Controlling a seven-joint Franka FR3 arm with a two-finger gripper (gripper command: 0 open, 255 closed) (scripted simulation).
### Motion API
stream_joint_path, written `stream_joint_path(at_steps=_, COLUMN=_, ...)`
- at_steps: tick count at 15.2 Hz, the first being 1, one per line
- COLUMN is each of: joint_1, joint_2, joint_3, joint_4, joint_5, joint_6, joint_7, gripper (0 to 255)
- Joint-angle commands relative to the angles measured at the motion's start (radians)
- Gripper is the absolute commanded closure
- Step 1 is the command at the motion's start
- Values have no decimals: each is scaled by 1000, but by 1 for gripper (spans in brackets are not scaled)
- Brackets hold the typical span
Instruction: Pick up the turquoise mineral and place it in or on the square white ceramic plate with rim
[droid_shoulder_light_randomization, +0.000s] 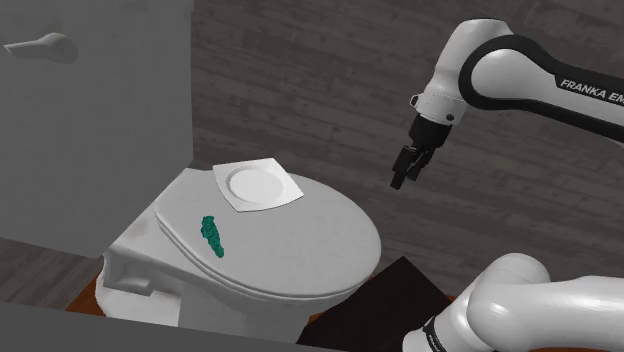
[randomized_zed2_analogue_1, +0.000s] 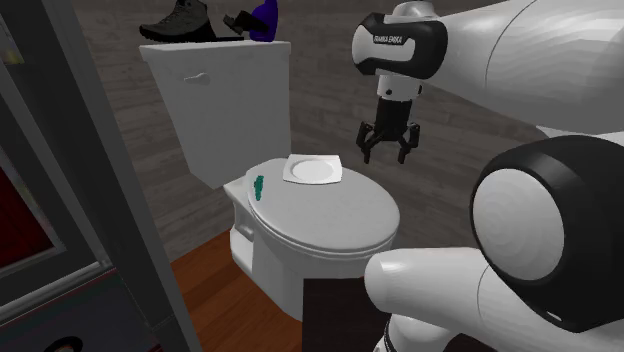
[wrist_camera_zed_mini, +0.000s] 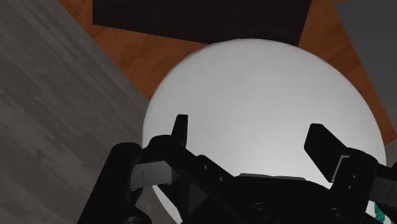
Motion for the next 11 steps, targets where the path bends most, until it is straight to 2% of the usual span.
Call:
stream_joint_path(at_steps=1, joint_1=0, joint_2=0, joint_3=0, joint_4=0, joint_5=0, joint_6=0, joint_7=0, gripper=0)
stream_joint_path(at_steps=11, joint_1=57, joint_2=191, joint_3=201, joint_4=10, joint_5=96, joint_6=236, joint_7=201, gripper=0)
